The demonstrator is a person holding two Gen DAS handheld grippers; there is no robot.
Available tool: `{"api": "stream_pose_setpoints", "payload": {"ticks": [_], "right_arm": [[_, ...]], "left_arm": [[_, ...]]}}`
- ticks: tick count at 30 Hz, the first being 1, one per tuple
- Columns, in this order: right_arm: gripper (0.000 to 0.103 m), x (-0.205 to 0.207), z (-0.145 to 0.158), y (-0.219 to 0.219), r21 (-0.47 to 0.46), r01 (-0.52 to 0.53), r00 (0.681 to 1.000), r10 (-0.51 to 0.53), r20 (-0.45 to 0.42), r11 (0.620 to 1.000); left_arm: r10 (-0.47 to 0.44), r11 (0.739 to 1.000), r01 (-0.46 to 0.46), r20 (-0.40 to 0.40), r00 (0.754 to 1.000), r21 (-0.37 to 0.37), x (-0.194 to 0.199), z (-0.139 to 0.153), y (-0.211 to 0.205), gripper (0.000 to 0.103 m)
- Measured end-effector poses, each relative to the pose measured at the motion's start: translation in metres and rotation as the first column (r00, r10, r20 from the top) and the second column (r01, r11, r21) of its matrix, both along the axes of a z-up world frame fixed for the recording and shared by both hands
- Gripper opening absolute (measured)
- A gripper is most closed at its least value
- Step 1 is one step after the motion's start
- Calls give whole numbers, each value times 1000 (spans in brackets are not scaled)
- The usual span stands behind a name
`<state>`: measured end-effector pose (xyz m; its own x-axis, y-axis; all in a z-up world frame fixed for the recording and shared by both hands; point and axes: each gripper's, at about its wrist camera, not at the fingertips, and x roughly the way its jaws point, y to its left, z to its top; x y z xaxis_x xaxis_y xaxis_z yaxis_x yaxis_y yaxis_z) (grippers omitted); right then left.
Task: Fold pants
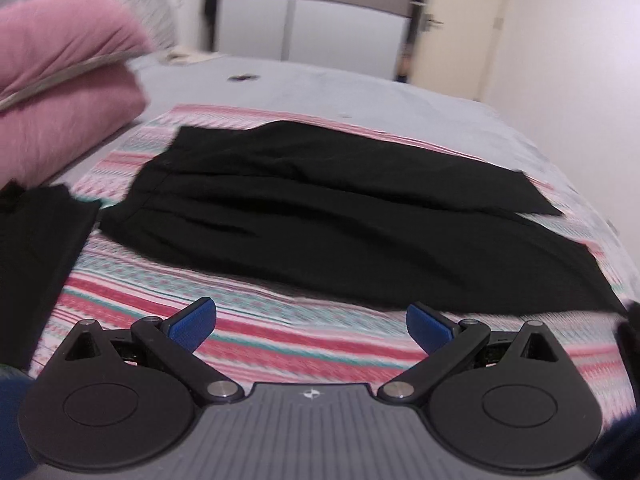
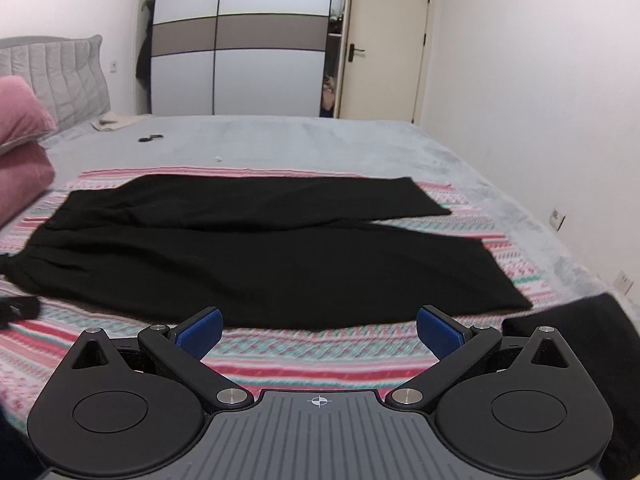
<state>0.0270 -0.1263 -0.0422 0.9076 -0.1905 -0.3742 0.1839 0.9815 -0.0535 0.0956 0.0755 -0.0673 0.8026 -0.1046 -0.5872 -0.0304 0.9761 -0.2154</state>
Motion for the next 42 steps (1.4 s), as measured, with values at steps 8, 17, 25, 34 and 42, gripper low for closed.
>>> {"api": "stream_pose_setpoints", "payload": {"ticks": [8,17,25,34,42], "right_arm": [[103,34,32,-36,-8,131,931,-120,344,991],[103,165,7,-86,166,-42,999,43,-6,985],[103,180,-49,-71,158,9,964,34,-265,987],[103,170,-54,-72,174,-13,959,61,-275,985],[103,169,-55,-126,288,149,949,-54,-311,946]], "left_arm": [[253,957,-263,-87,963,-121,81,-7,99,103],[384,911,-410,-267,884,-47,184,-71,180,94],[406,904,-427,-318,857,3,191,-104,186,63],[502,843,-532,-247,829,-72,177,-90,202,39],[516,840,-541,-233,824,-52,170,-88,210,39]]}}
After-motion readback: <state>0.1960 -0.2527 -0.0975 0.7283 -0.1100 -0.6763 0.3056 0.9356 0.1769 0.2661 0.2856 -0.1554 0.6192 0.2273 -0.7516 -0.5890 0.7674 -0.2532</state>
